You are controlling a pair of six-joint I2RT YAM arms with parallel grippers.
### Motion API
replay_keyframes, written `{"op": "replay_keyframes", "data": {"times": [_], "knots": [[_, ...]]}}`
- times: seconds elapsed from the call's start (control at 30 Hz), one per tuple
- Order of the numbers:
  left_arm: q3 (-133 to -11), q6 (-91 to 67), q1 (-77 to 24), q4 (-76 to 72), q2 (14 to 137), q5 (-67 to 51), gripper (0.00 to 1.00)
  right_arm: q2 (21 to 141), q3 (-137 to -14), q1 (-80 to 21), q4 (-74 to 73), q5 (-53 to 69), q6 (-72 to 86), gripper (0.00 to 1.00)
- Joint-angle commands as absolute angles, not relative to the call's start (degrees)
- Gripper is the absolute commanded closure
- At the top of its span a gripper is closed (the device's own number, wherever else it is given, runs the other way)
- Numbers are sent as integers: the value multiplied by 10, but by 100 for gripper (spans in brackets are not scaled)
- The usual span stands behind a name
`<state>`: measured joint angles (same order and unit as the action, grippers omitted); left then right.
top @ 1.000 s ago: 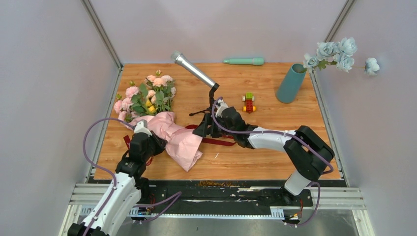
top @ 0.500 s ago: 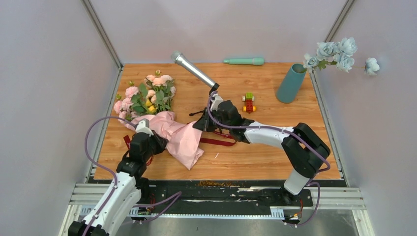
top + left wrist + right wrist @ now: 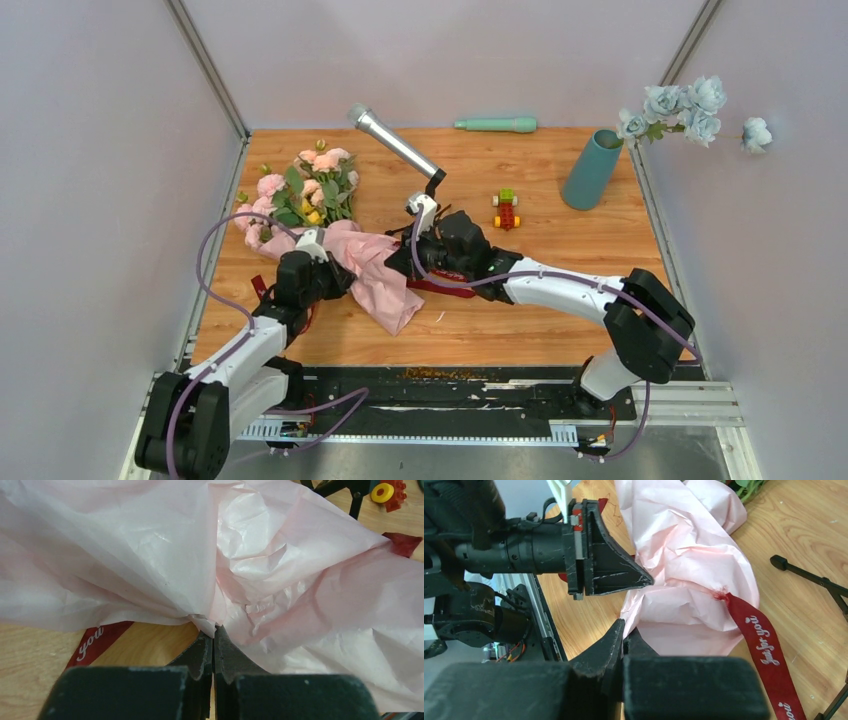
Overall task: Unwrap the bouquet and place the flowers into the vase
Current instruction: Unfold the wrapping paper at the center of the board.
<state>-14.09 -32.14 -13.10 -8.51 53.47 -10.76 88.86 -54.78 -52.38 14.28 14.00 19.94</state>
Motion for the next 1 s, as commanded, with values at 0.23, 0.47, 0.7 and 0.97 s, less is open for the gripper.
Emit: {"op": "replay_keyframes", "data": {"times": [0.23, 0.47, 0.7, 0.97], "knots": [[-223, -313, -130, 66, 461, -50, 43, 877, -569, -584, 128, 75, 97, 100], [-273, -334, -130, 248, 321, 11, 21, 880, -580, -622, 126, 64, 64, 100], [-347, -339, -130, 355, 252, -6, 13, 891, -592, -674, 132, 73, 44, 100], [-443, -335, -130, 420, 244, 17, 9, 934, -608, -722, 146, 79, 51, 100]]}}
